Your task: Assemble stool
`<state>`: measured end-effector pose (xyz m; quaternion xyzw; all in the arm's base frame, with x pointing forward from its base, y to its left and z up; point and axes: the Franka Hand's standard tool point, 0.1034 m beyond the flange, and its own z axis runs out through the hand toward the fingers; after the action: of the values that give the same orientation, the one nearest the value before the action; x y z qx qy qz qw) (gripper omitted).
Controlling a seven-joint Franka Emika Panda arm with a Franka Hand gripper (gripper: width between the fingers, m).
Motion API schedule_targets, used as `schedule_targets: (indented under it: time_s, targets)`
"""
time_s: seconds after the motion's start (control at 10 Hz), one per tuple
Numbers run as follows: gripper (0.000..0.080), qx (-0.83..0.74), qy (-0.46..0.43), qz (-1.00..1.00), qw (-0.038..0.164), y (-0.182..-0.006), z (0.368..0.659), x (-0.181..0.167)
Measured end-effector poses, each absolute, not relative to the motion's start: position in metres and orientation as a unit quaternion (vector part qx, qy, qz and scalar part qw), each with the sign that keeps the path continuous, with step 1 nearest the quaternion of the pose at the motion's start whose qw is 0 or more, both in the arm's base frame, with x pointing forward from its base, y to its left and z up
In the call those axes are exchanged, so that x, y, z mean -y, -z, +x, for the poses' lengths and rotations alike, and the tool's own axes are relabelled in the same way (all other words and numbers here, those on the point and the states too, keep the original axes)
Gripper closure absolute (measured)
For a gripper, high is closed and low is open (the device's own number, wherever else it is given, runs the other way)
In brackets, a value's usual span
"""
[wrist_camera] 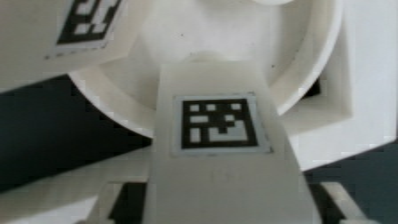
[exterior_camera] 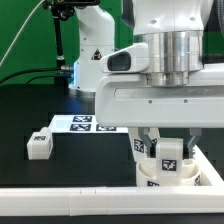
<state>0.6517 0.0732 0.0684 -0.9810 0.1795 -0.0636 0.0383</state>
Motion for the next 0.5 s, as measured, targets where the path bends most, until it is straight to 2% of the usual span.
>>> schedule_targets:
  time_s: [0.2, 0.5]
  targets:
    - [0.0462, -0.365, 0.073, -0.926, 0.058, -0.067, 0.651, -0.06]
    - [0.0459, -0.486, 0.052, -0.87, 0.065, -0.066, 0.645, -0.05]
